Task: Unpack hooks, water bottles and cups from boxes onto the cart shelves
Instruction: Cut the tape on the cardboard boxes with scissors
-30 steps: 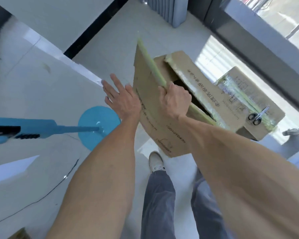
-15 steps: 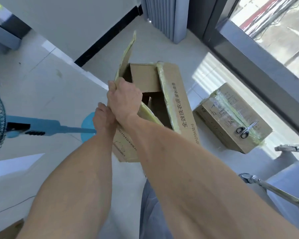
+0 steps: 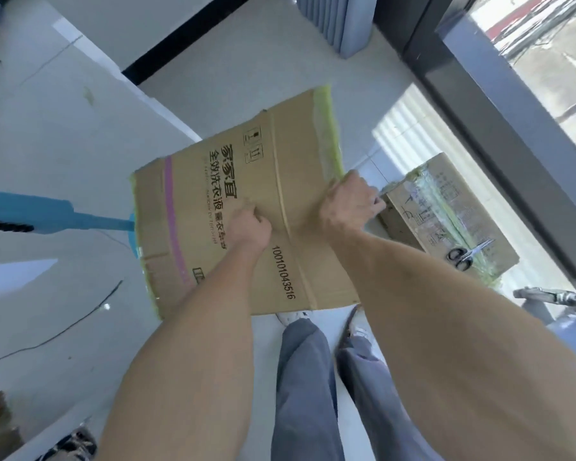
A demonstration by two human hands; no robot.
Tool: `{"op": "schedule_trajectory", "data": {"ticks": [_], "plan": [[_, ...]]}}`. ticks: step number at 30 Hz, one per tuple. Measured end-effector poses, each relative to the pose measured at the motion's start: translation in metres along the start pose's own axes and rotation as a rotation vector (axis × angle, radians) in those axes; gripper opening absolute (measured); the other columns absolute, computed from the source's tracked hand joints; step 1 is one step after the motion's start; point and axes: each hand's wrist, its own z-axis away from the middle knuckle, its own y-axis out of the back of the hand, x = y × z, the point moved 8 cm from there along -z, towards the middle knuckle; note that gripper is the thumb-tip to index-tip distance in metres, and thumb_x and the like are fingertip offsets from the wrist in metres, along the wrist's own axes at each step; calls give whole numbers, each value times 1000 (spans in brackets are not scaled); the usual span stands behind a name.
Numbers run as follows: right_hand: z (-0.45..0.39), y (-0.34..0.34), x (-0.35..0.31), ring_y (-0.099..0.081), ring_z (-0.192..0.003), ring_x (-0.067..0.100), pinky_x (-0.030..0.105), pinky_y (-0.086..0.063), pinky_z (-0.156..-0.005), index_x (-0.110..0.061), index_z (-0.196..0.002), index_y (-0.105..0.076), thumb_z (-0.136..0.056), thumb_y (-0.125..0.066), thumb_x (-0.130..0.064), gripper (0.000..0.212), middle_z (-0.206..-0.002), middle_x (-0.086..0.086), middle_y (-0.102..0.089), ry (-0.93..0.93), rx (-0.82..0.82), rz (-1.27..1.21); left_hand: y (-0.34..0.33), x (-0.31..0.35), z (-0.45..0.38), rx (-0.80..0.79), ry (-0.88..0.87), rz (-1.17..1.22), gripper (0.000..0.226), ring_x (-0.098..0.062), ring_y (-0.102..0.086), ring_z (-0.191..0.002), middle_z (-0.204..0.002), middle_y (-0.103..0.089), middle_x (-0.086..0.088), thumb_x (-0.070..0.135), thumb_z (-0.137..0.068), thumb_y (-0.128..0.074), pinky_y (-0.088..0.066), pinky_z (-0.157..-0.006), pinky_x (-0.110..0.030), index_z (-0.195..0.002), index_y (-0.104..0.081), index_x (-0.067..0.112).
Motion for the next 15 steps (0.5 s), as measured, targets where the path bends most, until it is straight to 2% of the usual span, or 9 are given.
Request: {"op": "schedule_trajectory", "data": {"ticks": [2,4,7,9,11,13,15], "plan": [[-9,-22,22,-59,-93,27,40,-40,-93,-17,-86,-58,-93,-51,-13,10,-95,6,-68,-38,-93,42,-37,-11,-4,-98,62,15,54,-32,-52,-125,-145,-44,-13,26,-95,-46,-46,-102,-42,-146,-40,13],[-4,-44,33,-60,-79,27,39,-49,-87,-16,-80,-56,-91,-52,-13,12,-89,9,-69,-28,-165,21,-62,-27,-6,-166,136,14,65,-32,-46,-131,-155,-28,-11,29,-93,-49,-41,-107,-42,-152,-27,12],[10,-70,37,-56,-70,27,31,-43,-67,-14,-73,-55,-88,-50,-27,21,-75,5,-63,-43,-232,-105,-82,-50,-12,-221,154,0,73,-35,-43,-134,-159,-18,-12,24,-93,-53,-40,-108,-39,-155,-17,10],[20,-84,23,-55,-67,27,31,-37,-62,-20,-67,-48,-88,-51,-36,27,-64,1,-54,15,-299,-172,-88,-58,-17,-262,124,-8,70,-36,-45,-132,-156,-29,-14,20,-92,-51,-41,-105,-39,-154,-20,12],[28,-95,-7,-56,-71,31,32,-39,-64,-21,-68,-47,-90,-52,-37,27,-64,2,-53,98,-370,-185,-88,-56,-27,-292,50,-27,63,-33,-50,-128,-146,-46,-13,18,-94,-47,-42,-100,-36,-154,-26,19],[32,-104,-35,-61,-82,33,34,-46,-72,-16,-80,-56,-92,-51,-31,20,-76,5,-62,135,-394,-127,-84,-50,-37,-305,-4,-13,64,-31,-54,-125,-141,-54,-9,14,-93,-44,-45,-95,-33,-154,-28,25],[28,-104,-48,-63,-94,32,38,-48,-85,-14,-98,-61,-92,-49,-25,17,-94,8,-67,119,-280,18,-83,-43,-44,-326,-25,12,65,-29,-53,-126,-143,-54,-6,12,-92,-43,-44,-97,-31,-153,-31,26]]}}
